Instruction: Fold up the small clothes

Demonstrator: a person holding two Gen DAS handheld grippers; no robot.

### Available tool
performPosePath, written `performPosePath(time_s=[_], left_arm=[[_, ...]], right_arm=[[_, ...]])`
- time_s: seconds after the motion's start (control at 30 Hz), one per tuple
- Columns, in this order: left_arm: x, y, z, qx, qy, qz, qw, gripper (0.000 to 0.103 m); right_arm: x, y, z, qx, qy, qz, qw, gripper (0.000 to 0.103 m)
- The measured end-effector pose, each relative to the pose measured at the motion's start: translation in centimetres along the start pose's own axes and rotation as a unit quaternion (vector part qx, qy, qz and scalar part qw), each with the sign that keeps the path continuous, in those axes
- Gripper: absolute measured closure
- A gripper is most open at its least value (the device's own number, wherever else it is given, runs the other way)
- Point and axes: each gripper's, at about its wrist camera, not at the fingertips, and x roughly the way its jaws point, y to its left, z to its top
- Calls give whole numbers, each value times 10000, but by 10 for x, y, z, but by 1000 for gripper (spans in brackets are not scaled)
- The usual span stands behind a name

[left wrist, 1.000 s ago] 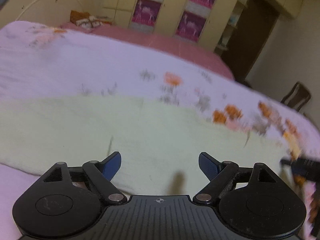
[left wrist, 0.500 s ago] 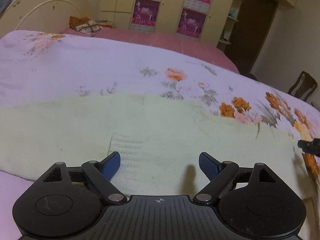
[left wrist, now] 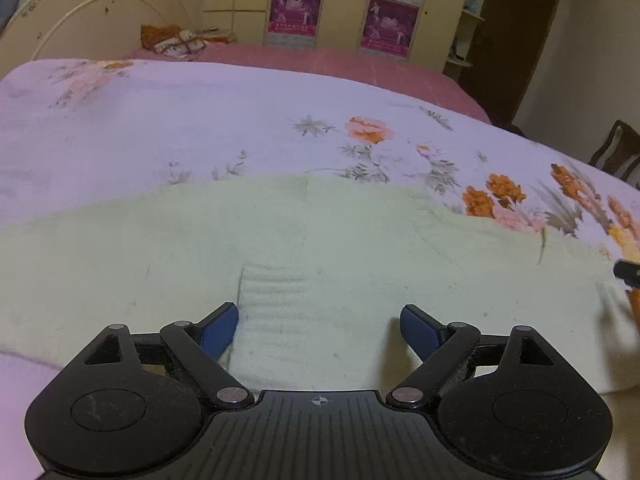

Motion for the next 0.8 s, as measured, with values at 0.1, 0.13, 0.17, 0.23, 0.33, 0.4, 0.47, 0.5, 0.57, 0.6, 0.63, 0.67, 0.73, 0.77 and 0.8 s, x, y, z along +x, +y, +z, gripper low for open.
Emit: performPosePath(time_s=[0.1,0.13,0.17,0.23,0.33,0.4,0.47,0.5,0.57,0.6,0.63,0.67,0.73,0.77,0.8], left_arm=[[-11,8,-4,-143,40,57,9999,16],[-15,11,-6,-174,35,129,9998,16],[-21,16,-7,-213,43,200,9996,16],[-31,30,-10,-356,100,329,9988,16],[-52,64,-18,-781,129,516,9955,16],[-66,86,-24,-1003,94,690,9925,16],[-81,114,-31,-1272,28,822,9885,16],[-87,128,-34,-1446,7,842,9859,16],[-98,163,-44,-1991,-19,778,9769,16],[-101,179,-49,-2253,-34,741,9715,16],[-104,196,-55,-2530,-39,715,9648,16],[-105,209,-59,-2727,-64,685,9596,16],[-110,235,-68,-3106,-186,647,9482,16],[-112,245,-72,-3222,-256,622,9443,17],[-113,255,-74,-3294,-307,605,9417,21]], right_arm=[[-27,34,-10,-408,-159,505,9978,67],[-30,43,-15,-490,-90,688,9964,66],[-34,54,-22,-589,-27,898,9942,67],[-38,74,-35,-836,56,1130,9901,66],[-44,94,-48,-890,164,1483,9848,65],[-48,108,-53,-888,221,1718,9809,63],[-53,124,-54,-970,225,1879,9771,61],[-56,132,-55,-1008,214,1946,9754,58],[-62,151,-58,-1075,192,2097,9716,56],[-64,160,-59,-1108,185,2136,9704,55],[-65,168,-60,-1154,178,2175,9690,54],[-66,177,-62,-1211,173,2196,9679,54],[-69,192,-67,-1278,204,2223,9663,54],[-68,200,-68,-1299,231,2244,9655,54],[-66,208,-70,-1328,247,2252,9649,54]])
